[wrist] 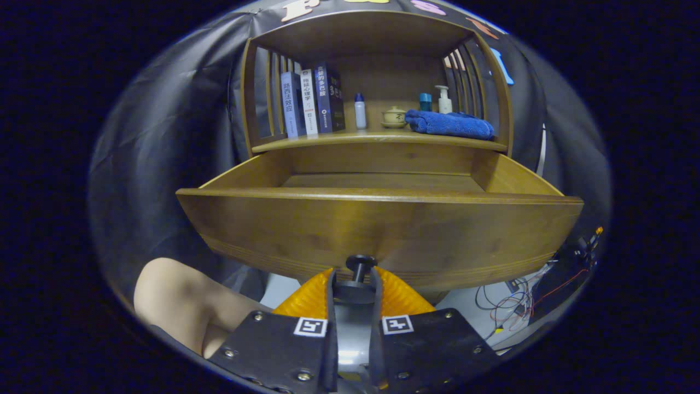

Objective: Pull open the drawer, take out the items inside it, and place them on the countertop above the cabinet.

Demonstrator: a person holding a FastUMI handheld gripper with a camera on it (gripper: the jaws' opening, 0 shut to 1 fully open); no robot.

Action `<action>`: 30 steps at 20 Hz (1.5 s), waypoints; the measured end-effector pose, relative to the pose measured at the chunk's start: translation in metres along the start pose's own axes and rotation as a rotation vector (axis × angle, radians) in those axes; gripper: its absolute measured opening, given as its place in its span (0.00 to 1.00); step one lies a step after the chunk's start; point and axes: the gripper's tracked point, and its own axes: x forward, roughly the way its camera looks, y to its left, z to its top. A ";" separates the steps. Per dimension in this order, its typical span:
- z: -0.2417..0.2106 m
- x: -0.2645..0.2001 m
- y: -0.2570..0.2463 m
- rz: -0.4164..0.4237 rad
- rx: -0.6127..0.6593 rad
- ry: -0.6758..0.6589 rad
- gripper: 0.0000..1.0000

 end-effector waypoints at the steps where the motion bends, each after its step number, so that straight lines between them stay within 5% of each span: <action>1: 0.000 -0.002 0.000 0.005 0.002 0.003 0.29; 5: -0.020 -0.019 0.005 0.016 0.040 0.050 0.47; 8: -0.005 -0.042 0.012 0.038 -0.006 -0.020 0.47; 17: 0.145 -0.063 0.046 0.149 -0.150 -0.297 0.46; 20: 0.149 -0.026 0.045 0.161 -0.199 -0.172 0.47; 24: 0.148 0.038 0.015 0.058 -0.320 -0.053 0.46; 30: 0.109 0.094 -0.005 0.040 -0.288 0.193 0.47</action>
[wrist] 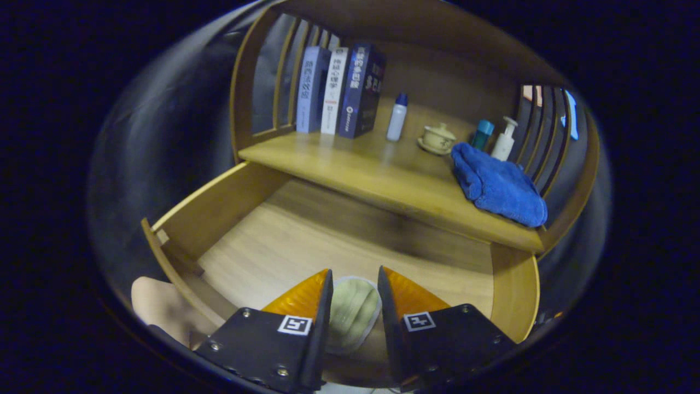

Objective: Pull open the drawer, take out the items inside it, and place them on the countertop above the cabinet.

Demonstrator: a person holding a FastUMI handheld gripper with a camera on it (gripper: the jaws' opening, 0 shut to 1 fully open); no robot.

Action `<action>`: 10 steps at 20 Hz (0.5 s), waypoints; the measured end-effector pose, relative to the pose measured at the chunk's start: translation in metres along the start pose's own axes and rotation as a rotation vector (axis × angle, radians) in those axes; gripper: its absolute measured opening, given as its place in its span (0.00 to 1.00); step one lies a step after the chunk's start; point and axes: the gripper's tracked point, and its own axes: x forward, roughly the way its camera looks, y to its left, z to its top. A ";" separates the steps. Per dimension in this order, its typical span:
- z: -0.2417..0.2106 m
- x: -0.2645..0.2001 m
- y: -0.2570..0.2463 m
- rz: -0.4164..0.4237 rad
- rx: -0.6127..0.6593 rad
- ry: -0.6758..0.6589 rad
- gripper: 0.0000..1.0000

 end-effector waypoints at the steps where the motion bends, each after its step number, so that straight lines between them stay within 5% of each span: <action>1: -0.005 0.003 0.000 0.010 0.011 0.028 0.47; 10: -0.042 0.030 0.004 0.074 0.191 0.217 0.47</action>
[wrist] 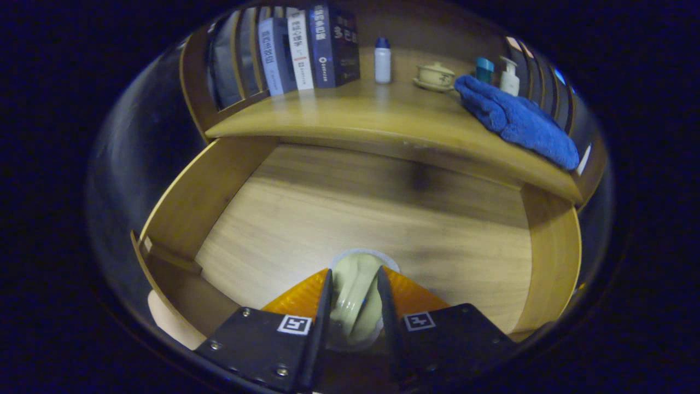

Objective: Pull open the drawer, take out the items inside it, and place them on the countertop above the cabinet.

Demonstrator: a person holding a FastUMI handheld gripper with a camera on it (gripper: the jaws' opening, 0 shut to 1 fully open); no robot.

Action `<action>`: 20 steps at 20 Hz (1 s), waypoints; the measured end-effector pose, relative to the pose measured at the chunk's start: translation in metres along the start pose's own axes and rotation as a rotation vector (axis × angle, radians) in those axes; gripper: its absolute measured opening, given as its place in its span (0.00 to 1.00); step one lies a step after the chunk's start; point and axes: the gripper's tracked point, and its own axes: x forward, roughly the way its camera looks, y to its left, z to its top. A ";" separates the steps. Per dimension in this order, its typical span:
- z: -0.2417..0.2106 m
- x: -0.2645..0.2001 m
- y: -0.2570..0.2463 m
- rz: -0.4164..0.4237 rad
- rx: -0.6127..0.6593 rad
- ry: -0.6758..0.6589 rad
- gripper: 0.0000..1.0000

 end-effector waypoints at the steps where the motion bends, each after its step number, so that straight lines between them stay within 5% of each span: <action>1: 0.001 0.001 -0.001 0.001 0.002 0.000 0.47; 5: 0.007 0.006 -0.001 -0.002 -0.006 0.006 0.47; 6: 0.006 0.029 0.001 -0.013 0.044 0.003 0.38; 8: 0.005 0.001 -0.006 0.008 0.079 0.013 0.20; 11: 0.009 0.002 -0.008 0.006 0.103 -0.010 0.20; 12: 0.012 -0.002 -0.004 0.027 0.123 -0.024 0.10; 20: 0.048 -0.032 -0.002 0.023 0.085 -0.154 0.10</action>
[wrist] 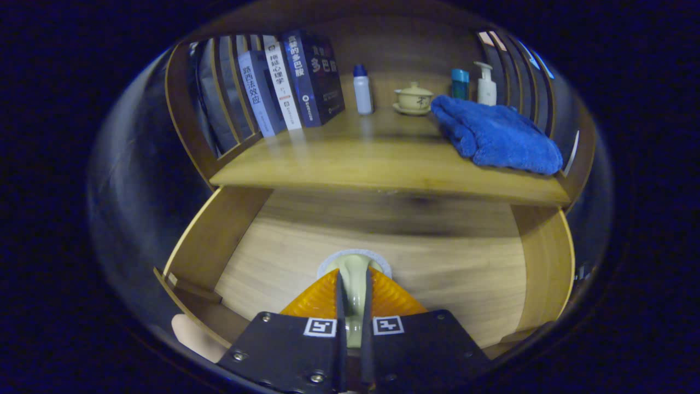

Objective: Pull open the drawer, take out the items inside it, and place them on the countertop above the cabinet.

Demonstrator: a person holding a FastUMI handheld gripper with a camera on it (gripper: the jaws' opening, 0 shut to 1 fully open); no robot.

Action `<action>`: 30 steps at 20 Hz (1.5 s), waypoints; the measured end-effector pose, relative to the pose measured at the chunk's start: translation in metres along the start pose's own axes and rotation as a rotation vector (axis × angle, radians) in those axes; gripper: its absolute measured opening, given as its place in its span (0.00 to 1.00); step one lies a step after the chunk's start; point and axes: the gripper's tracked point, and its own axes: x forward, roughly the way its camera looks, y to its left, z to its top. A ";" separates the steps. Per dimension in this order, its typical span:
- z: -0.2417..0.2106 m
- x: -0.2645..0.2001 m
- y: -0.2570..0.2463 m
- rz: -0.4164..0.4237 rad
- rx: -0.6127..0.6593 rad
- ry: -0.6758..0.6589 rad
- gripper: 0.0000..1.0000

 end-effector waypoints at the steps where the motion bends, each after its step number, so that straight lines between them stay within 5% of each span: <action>1: 0.005 -0.005 0.003 0.008 -0.004 -0.014 0.10; 8: 0.074 -0.030 0.003 -0.015 -0.040 -0.186 0.10; 14: 0.135 -0.007 -0.012 -0.085 0.036 -0.320 0.10; 21: 0.164 0.030 -0.008 -0.142 0.021 -0.368 0.10; 30: 0.180 0.058 -0.009 -0.118 0.071 -0.391 0.10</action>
